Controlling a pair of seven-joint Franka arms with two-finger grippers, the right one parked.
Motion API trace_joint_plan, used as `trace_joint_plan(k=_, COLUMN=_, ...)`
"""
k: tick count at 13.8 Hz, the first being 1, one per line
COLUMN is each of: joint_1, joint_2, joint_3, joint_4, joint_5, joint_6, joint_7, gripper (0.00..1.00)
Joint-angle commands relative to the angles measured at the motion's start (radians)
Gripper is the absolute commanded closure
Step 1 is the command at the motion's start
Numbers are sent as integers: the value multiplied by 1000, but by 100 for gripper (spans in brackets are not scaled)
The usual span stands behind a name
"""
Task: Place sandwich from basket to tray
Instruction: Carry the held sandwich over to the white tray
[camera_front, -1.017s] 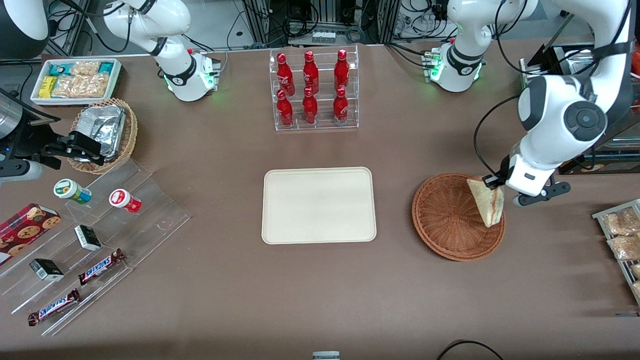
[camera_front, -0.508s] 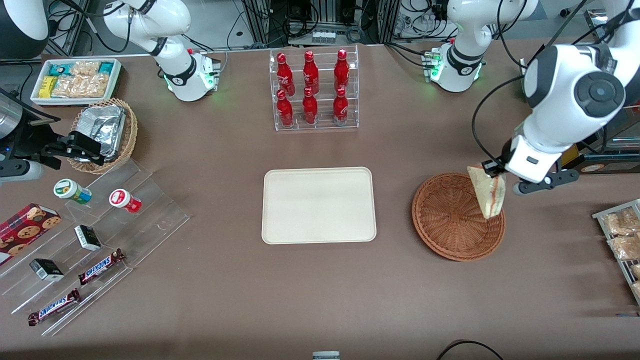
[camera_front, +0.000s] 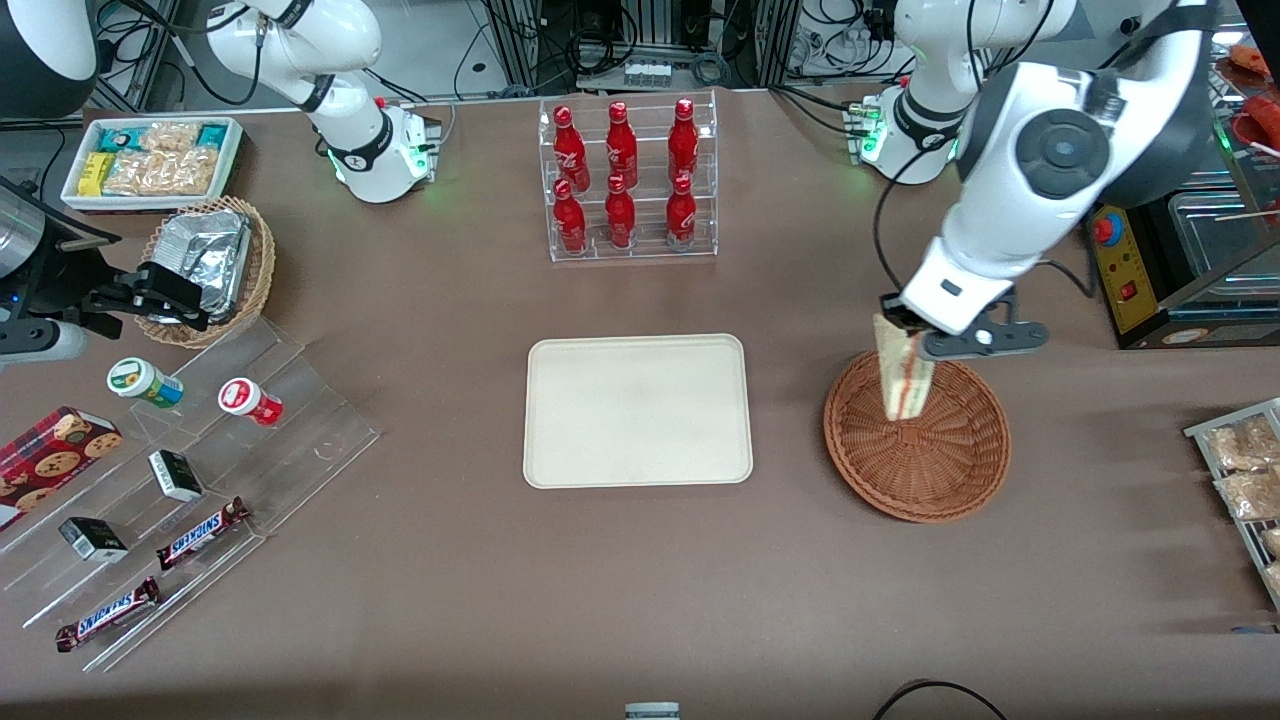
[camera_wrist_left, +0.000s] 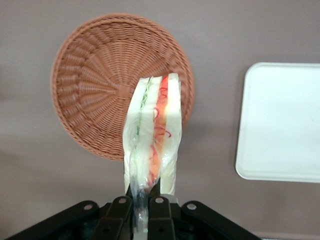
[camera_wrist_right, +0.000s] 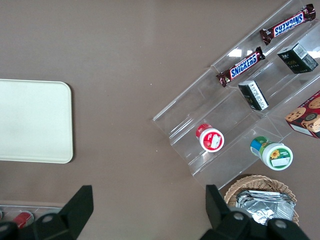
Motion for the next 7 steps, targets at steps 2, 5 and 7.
trace_joint_plan(k=2, joint_1=2, joint_2=23, joint_3=-97, joint_4=10, joint_5=14, joint_6=13, joint_7=-69, gripper=100)
trace_joint_plan(k=5, joint_1=2, joint_2=54, joint_3=-163, joint_4=13, joint_5=18, joint_6=56, joint_7=-112, gripper=100)
trace_joint_plan(k=7, joint_1=2, joint_2=87, joint_3=-208, joint_4=25, joint_5=21, joint_6=95, joint_7=-158, gripper=100)
